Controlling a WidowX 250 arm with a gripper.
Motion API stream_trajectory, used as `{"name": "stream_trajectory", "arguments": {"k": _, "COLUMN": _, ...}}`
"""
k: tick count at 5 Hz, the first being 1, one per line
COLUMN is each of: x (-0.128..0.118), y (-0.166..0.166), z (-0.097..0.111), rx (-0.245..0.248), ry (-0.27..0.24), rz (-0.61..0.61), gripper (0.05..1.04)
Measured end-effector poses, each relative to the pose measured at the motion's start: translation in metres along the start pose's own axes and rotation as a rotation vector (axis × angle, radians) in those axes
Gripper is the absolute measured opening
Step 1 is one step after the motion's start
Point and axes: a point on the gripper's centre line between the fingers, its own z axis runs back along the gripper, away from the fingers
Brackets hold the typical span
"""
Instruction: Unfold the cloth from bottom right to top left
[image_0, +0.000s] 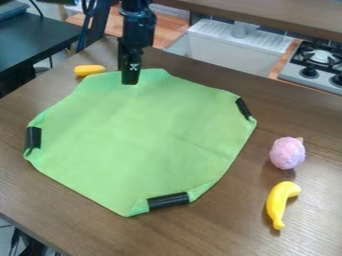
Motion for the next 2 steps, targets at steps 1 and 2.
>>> {"name": "stream_trajectory", "arguments": {"k": 1, "x": 0.002, "y": -0.012, "z": 0.025, "rx": 0.027, "ry": -0.051, "rz": -0.054, "gripper": 1.001}}
{"name": "stream_trajectory", "arguments": {"k": 2, "x": 0.001, "y": -0.048, "z": 0.066, "rx": 0.027, "ry": -0.132, "rz": -0.108, "gripper": 1.001}}
